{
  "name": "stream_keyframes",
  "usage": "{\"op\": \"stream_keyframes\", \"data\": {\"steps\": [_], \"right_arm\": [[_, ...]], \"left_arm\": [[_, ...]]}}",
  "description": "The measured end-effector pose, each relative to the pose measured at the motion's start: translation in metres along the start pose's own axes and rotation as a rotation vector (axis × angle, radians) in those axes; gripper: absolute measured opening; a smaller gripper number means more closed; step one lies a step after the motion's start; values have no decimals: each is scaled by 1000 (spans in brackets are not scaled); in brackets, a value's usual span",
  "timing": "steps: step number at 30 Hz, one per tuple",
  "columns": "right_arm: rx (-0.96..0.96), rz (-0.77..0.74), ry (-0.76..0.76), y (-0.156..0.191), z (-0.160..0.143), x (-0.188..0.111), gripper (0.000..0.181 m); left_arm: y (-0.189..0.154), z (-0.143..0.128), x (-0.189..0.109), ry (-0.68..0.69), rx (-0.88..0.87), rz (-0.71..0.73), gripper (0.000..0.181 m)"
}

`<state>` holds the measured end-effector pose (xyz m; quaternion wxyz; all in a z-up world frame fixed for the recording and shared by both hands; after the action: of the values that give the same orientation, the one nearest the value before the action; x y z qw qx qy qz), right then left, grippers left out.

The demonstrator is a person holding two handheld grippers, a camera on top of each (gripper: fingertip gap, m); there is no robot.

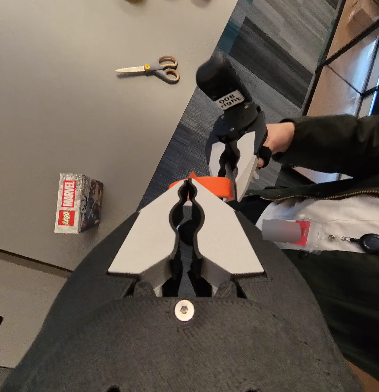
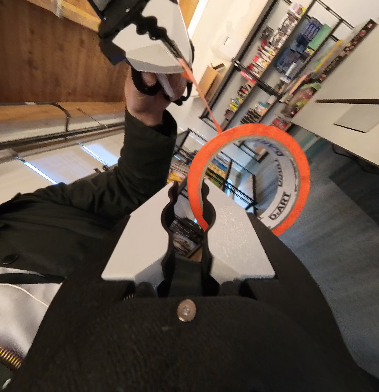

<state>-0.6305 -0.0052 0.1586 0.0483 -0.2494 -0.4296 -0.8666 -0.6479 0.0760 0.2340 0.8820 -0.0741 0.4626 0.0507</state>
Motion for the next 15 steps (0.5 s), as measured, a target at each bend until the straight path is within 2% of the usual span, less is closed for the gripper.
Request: {"op": "stream_keyframes", "data": {"steps": [5,10,15], "right_arm": [[43,-11,-45,-29,-10,-2,11],[211,-131,-28,-75,-20,-9,10],[333,-255,-118,-121,-13,-6,10]], "left_arm": [[24,-23,11,61,-66,-31,0],[64,-65,56,174,-104,-56,0],[114,-92,100,214,-135,-93,0]]}}
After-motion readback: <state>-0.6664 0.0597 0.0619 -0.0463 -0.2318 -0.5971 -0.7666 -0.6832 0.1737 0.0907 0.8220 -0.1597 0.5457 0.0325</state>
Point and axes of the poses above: each gripper's, where its closed fingertips meet, x out along the fingers, z out of its top, y = z × x across the jaws, the point moved 3 cm from there along -x, back along the fingers, and after that the axes turned 14 degrees about z, right-handed, at the moved point
